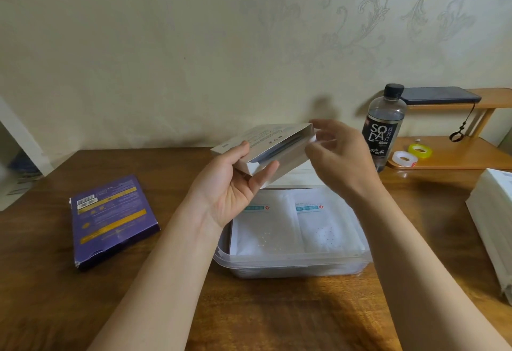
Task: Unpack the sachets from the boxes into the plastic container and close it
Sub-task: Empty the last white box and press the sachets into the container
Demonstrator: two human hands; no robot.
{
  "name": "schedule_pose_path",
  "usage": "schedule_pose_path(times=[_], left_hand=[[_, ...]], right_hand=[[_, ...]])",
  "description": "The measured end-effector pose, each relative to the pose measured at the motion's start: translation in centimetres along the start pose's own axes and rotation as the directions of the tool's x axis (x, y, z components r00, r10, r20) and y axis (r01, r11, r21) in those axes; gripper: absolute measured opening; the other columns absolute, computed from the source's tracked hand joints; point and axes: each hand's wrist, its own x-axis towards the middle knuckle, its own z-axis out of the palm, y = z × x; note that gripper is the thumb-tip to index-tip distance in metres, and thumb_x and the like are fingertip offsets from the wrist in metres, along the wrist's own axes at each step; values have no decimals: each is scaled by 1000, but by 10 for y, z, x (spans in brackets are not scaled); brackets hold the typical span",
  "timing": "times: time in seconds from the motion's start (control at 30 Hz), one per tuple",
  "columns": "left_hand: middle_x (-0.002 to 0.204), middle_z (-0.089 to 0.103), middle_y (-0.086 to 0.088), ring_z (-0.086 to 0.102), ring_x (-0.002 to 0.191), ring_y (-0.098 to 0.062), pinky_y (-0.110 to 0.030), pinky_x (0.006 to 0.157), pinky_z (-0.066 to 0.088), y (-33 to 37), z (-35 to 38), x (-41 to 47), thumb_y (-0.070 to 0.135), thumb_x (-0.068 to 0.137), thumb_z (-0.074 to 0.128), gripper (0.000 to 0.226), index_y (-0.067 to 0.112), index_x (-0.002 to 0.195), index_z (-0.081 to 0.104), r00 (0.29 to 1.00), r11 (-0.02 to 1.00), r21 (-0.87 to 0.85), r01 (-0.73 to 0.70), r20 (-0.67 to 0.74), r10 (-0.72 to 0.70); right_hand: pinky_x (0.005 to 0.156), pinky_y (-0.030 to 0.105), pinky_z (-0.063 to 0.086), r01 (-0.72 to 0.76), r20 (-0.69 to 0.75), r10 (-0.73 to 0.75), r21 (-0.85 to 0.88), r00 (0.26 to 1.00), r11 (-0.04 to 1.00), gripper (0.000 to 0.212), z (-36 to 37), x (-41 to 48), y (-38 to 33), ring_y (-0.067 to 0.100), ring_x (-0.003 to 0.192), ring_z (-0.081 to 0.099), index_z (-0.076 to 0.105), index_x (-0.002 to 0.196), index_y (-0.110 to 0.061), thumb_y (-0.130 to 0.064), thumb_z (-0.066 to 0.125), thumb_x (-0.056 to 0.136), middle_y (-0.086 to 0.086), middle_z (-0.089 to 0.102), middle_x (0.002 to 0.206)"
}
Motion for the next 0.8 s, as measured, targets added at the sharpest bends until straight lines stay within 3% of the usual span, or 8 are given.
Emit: schedule_pose_path(times=[0.17, 0.27, 0.33, 0.43, 0.63, 0.73, 0.8], left_hand=[[134, 65, -20, 60, 128, -31, -35, 57, 62, 1, -1, 0, 8, 101, 56, 37, -3, 137, 55, 999, 999, 35, 32, -6, -32], [129, 68, -19, 69, 112, -31, -35, 57, 63, 2, 0, -3, 9, 101, 55, 38, -4, 137, 55, 999, 998, 45, 49, 0, -49], [128, 68, -19, 72, 100, -28, -33, 56, 62, 4, 1, -4, 9, 101, 55, 39, -4, 137, 55, 999, 998, 49, 49, -2, -49], [133, 66, -18, 70, 103, -27, -31, 53, 61, 5, 1, -4, 10, 101, 56, 41, -3, 140, 54, 999, 998, 54, 41, -19, -40], [146, 54, -13, 53, 135, -23, -33, 54, 61, 5, -4, 2, 7, 99, 58, 44, -3, 142, 52, 999, 999, 22, 27, -38, -26], [135, 52, -8, 50, 122, -20, -36, 58, 63, 5, -7, 4, 5, 98, 61, 38, -4, 134, 56, 999, 999, -11, 31, -11, -31], [118, 63, -8, 57, 114, -22, -38, 60, 63, 3, -4, 4, 5, 99, 60, 23, -4, 120, 61, 1000, 1000, -7, 5, 8, -5]], right_hand=[[75, 19, 55, 65, -130, -58, 52, 990, 997, 17, 0, 1, 1, -2, 79, 65, 74, 107, -19, -26, 67, 93, -17, 68, 85], [80, 40, 58, -21, -129, 53, 234, 990, 972, 13, 0, 3, 1, 10, 75, 66, 74, 90, -26, -21, 63, 96, -5, 73, 80], [82, 50, 59, -54, -158, 108, 313, 982, 948, 8, -1, 4, 1, 22, 80, 71, 70, 90, -27, -21, 67, 93, 2, 74, 81], [75, 54, 59, -21, -216, 90, 303, 972, 953, 9, -1, 4, 2, 29, 79, 71, 63, 88, -24, -22, 72, 90, 8, 74, 82], [77, 50, 59, 5, -168, 25, 180, 986, 984, 22, 4, 4, 5, 21, 85, 69, 68, 81, -35, -17, 64, 94, -2, 72, 85], [81, 46, 60, -29, -124, 51, 175, 991, 984, 22, 4, 5, 7, 18, 88, 69, 72, 88, -33, -14, 63, 94, -2, 73, 91], [80, 29, 57, 15, -136, -8, 52, 991, 999, 15, 4, 3, 6, 6, 79, 66, 75, 101, -26, -17, 67, 91, -2, 72, 95]])
